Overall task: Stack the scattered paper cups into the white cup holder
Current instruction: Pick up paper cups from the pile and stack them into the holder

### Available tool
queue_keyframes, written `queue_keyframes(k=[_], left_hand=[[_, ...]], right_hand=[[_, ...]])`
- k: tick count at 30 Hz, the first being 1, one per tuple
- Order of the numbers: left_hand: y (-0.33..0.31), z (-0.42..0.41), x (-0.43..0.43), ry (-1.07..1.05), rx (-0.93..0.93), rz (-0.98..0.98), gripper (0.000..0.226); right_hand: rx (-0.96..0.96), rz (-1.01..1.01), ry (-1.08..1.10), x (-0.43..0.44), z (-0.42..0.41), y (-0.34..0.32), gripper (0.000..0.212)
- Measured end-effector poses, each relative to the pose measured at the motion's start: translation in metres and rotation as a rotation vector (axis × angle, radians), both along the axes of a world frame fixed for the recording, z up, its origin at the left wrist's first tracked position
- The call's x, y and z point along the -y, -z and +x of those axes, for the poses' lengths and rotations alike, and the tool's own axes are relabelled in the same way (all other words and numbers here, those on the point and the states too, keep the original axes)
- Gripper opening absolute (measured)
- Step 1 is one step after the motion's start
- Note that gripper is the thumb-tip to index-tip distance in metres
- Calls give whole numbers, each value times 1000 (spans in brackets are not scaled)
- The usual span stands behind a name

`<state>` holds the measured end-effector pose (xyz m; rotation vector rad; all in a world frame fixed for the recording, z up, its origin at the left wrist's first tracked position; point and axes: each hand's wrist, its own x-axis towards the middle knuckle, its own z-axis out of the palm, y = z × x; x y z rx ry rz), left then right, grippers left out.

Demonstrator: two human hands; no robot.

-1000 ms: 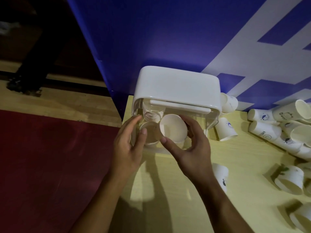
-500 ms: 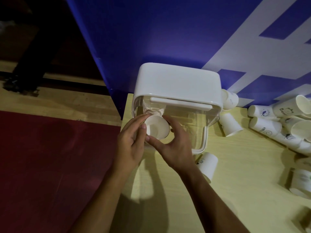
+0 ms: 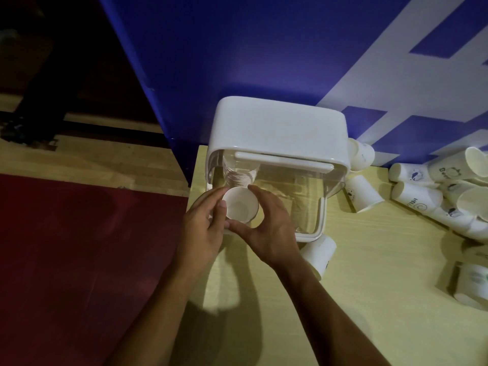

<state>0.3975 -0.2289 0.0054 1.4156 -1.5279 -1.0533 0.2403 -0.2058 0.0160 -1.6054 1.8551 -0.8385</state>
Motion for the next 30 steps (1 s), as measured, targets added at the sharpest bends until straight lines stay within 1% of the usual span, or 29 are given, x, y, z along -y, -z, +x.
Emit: queue_keyframes(k=[5, 8, 10, 11, 14, 15, 16, 17, 18, 20, 21, 22, 23, 25, 26, 27, 28, 29, 30], left_hand=[[-4, 0, 1, 11, 66, -19, 32], [-11, 0, -3, -33, 67, 15, 35], [-19, -1, -10, -77, 87, 20, 37], [-23, -2, -16, -102, 83, 10, 36], [-32, -11, -39, -145, 67, -96, 30], [-33, -16, -48, -133, 59, -131, 31], [-33, -23, -56, -108, 47, -153, 32], [-31, -30, -64, -74, 34, -163, 31], [-30, -38, -72, -35, 21, -157, 30], [-25, -57, -86, 52, 11, -111, 28], [-22, -65, -92, 91, 19, -86, 27], [-19, -73, -97, 127, 34, -66, 27], [-14, -81, -102, 160, 51, -49, 26], [-1, -93, -108, 225, 83, -5, 30], [6, -97, -111, 249, 103, 22, 35], [14, -101, -114, 269, 123, 46, 42], [21, -106, -116, 284, 144, 63, 52], [25, -112, -118, 300, 163, 81, 64], [26, -119, -119, 318, 176, 100, 75]], right_hand=[[24, 29, -13, 1, 0, 1, 95], [35, 35, -26, -5, -4, -5, 100], [26, 58, -11, -17, -16, -8, 99], [21, 56, 8, -26, -25, -9, 94], [-4, -46, 133, -57, -60, -11, 67], [-20, -72, 199, -68, -74, -11, 61], [-29, -71, 261, -78, -88, -9, 61], [-29, -30, 306, -88, -102, -5, 67], [-32, 45, 322, -97, -115, 0, 79], [-84, 200, 268, -110, -135, 14, 107], [-117, 250, 228, -114, -143, 23, 117], [-133, 291, 199, -116, -147, 29, 122], [-134, 335, 189, -116, -150, 33, 123], [-122, 410, 160, -112, -154, 36, 117], [-112, 417, 143, -111, -155, 35, 111], [-72, 407, 154, -111, -158, 32, 101], [16, 375, 195, -111, -161, 28, 82], [145, 354, 260, -112, -165, 24, 63], [306, 357, 319, -112, -170, 19, 51]])
